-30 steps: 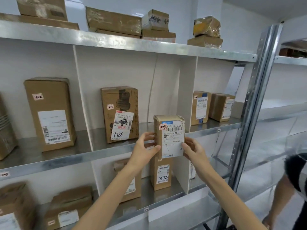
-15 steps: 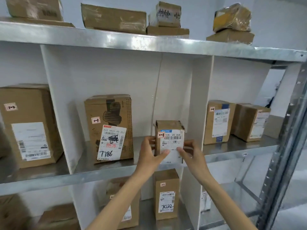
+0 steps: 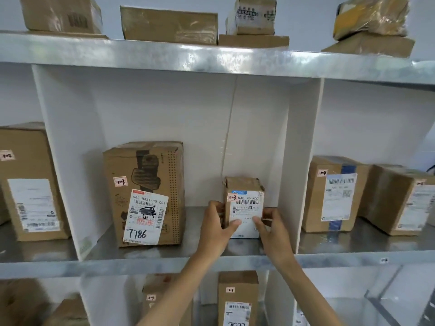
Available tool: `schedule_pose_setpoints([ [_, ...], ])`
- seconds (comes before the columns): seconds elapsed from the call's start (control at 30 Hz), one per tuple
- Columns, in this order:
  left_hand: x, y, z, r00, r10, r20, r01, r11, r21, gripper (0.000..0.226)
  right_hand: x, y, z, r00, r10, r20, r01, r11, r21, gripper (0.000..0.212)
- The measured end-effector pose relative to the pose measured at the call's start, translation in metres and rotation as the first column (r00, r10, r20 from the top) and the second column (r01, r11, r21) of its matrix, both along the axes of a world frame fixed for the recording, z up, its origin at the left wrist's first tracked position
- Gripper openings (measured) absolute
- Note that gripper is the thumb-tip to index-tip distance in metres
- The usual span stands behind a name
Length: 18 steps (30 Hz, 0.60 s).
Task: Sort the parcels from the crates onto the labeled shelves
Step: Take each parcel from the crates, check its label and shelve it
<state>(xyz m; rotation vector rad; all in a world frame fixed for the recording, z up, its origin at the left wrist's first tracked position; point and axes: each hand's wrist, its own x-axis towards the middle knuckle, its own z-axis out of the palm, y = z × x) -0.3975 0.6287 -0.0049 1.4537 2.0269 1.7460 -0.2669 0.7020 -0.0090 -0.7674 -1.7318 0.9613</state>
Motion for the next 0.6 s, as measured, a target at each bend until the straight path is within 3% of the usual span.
schedule_pose_setpoints([
  [0.2, 0.001, 0.003, 0.0, 1.0, 0.006, 0.025, -0.005, 1.0, -0.028, 0.049, 0.0, 0.005, 0.002, 0.998, -0.024, 0.066, 0.024, 1.0, 0.01, 0.02],
  [0.37, -0.005, -0.025, -0.003, 1.0, -0.004, 0.016, 0.005, 0.995, -0.104, 0.07, 0.011, -0.022, -0.004, 0.986, -0.16, 0.058, 0.143, 0.963, 0.228, 0.041],
  [0.47, -0.007, -0.057, 0.0, 0.999, -0.041, 0.013, 0.042, 0.996, -0.074, 0.057, 0.012, -0.053, -0.005, 0.987, -0.159, 0.023, 0.14, 0.919, 0.368, 0.041],
  [0.6, -0.016, -0.113, 0.009, 0.991, -0.134, -0.012, 0.133, 0.989, -0.063, 0.029, -0.008, -0.103, 0.002, 0.999, -0.039, -0.012, 0.041, 0.911, 0.411, 0.034],
])
